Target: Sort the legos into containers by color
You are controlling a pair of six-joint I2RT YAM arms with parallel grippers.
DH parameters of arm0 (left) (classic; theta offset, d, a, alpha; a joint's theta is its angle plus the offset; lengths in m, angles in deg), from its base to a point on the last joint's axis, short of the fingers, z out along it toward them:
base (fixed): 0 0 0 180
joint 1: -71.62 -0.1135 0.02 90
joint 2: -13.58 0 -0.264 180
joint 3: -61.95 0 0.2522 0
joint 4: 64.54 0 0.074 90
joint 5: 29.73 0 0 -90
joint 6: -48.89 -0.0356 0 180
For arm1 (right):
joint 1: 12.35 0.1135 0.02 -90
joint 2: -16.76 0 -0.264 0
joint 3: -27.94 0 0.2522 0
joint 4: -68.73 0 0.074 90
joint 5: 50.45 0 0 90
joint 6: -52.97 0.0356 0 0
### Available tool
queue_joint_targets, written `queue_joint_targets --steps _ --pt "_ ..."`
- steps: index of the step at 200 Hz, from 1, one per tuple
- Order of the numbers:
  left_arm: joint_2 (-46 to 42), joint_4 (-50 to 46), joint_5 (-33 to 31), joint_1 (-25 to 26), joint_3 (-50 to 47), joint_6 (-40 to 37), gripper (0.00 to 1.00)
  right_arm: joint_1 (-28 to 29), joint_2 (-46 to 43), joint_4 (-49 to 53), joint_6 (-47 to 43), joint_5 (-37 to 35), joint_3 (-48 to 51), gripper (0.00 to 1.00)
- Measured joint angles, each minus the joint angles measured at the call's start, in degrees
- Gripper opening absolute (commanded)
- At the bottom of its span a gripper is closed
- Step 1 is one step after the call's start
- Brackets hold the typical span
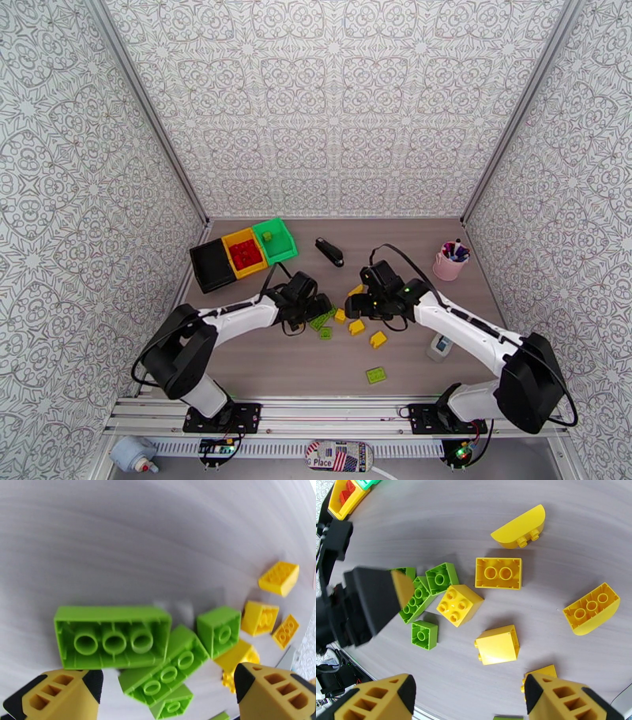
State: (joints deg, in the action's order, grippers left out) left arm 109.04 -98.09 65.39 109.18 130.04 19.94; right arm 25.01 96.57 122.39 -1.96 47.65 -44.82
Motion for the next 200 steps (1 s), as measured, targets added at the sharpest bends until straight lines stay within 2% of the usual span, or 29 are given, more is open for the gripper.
queue_joint_targets --steps 48,113,156,200 --pt "6.7 -5.2 -2.7 -0.9 10.1 -4.8 0.93 0.0 -0.9 0.0 0.0 -0.2 1.0 0.77" --pt "15.1 -17.8 -7.8 -0.5 21.1 -13.7 0.82 -0.4 -1.0 -0.5 0.0 -0.2 1.6 0.77" --pt "18.4 -22.3 -9.9 1.0 23.3 -16.9 0.67 -0.5 -1.0 -0.5 0.0 -0.2 1.7 0.77" --pt "18.4 -22.9 -9.9 1.0 23.7 -17.9 0.47 -0.7 -1.4 -0.9 0.0 -0.2 2.3 0.77"
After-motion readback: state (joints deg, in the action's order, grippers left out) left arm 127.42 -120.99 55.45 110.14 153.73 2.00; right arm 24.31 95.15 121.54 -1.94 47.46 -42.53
